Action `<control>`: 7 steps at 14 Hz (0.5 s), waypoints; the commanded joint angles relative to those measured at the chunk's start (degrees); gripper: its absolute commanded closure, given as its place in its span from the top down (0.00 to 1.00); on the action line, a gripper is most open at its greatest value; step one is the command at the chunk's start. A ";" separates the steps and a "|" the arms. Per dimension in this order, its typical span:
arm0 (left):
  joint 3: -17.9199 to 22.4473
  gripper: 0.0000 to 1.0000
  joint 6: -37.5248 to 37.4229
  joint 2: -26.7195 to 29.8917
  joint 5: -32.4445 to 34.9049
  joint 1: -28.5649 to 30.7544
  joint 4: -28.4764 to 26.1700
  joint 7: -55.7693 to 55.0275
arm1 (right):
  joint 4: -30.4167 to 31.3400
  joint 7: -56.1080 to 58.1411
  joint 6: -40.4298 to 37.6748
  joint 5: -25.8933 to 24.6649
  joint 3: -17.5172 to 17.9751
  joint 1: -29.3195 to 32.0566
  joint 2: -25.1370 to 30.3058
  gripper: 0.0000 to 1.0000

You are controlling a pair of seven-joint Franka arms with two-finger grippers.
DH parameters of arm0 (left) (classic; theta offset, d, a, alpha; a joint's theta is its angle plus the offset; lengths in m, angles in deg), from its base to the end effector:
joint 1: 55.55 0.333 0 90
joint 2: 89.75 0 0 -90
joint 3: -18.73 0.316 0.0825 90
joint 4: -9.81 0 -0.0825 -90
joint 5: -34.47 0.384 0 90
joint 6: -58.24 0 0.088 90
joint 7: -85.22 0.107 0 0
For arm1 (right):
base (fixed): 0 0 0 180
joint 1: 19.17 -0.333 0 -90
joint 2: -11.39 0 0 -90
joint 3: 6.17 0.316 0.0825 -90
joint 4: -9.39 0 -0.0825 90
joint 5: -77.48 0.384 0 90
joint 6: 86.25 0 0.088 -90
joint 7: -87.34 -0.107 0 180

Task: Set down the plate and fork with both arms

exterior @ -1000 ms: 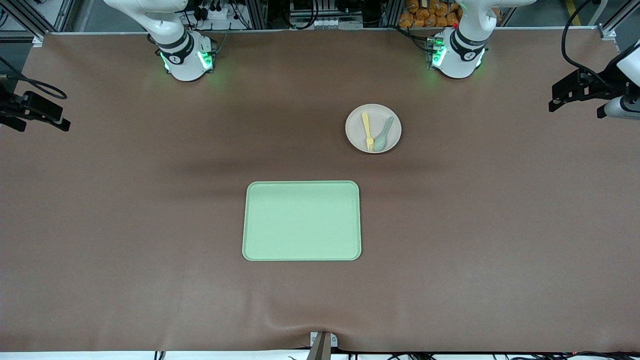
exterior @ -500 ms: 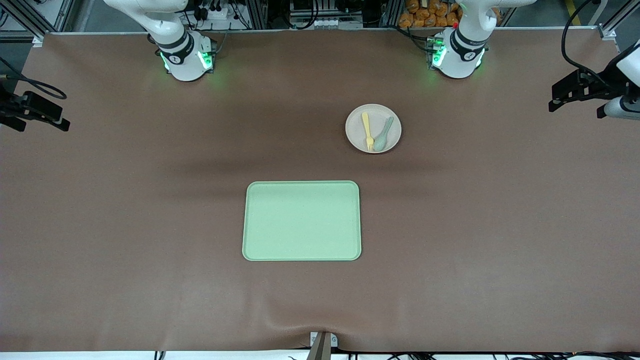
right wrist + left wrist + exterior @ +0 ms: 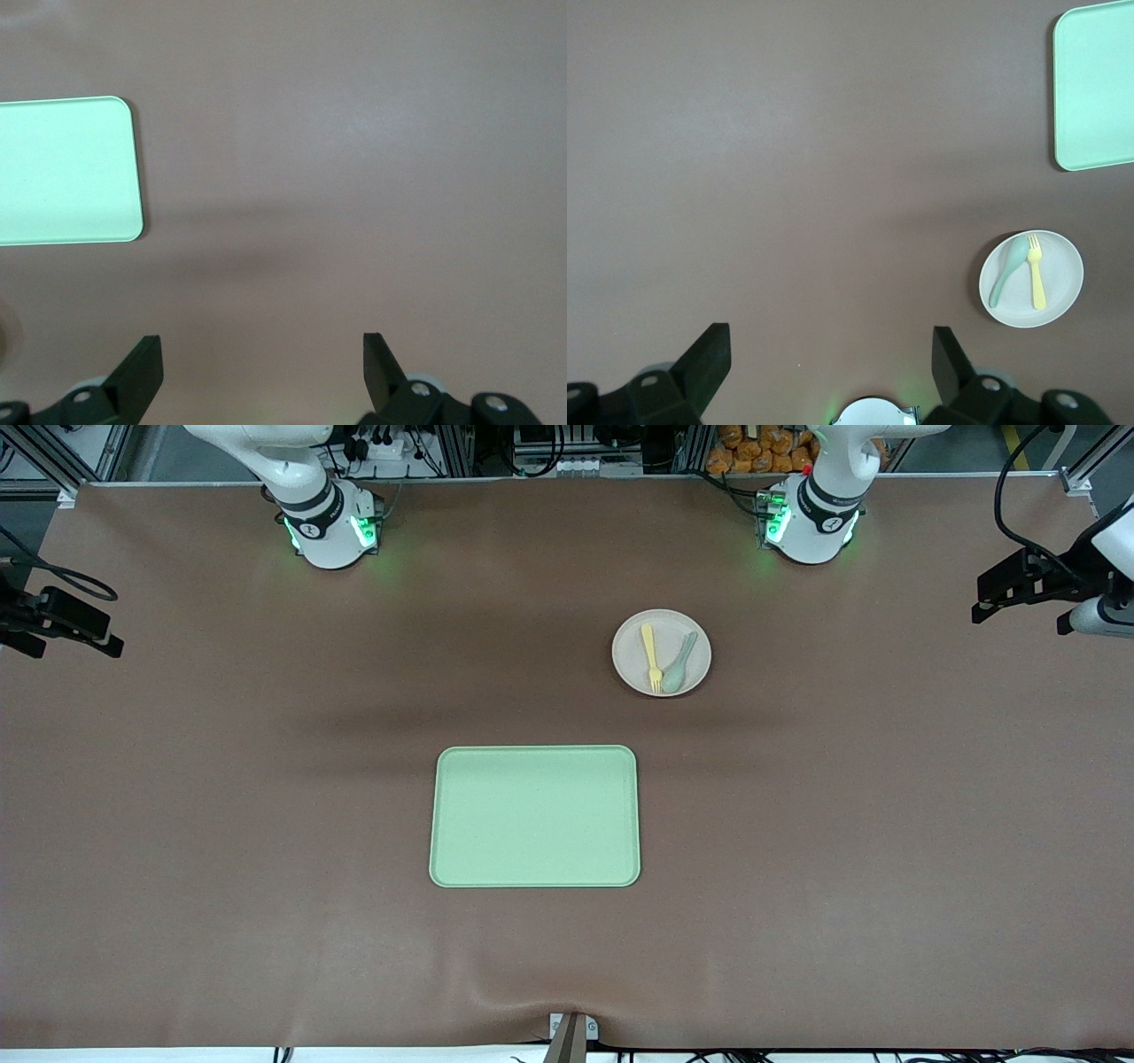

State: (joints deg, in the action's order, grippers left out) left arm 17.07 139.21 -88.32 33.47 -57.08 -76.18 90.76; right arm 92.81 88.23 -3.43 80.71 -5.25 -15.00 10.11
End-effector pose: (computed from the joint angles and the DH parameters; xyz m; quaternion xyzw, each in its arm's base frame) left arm 0.5292 -0.0318 0.6572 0.9965 -0.0771 -0.0312 0.0089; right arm 0.5482 -0.0246 0.6551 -0.9993 0.0175 0.0154 0.0288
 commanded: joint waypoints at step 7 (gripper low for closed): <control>0.00 1.00 0.50 -0.37 -0.85 0.04 0.20 -0.53 | -0.19 0.77 -0.64 0.81 0.66 1.37 0.14 1.00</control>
State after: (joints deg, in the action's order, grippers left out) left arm 17.07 139.28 -88.61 33.47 -57.08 -76.28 90.76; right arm 92.81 88.23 -3.48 80.71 -5.25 -15.00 10.11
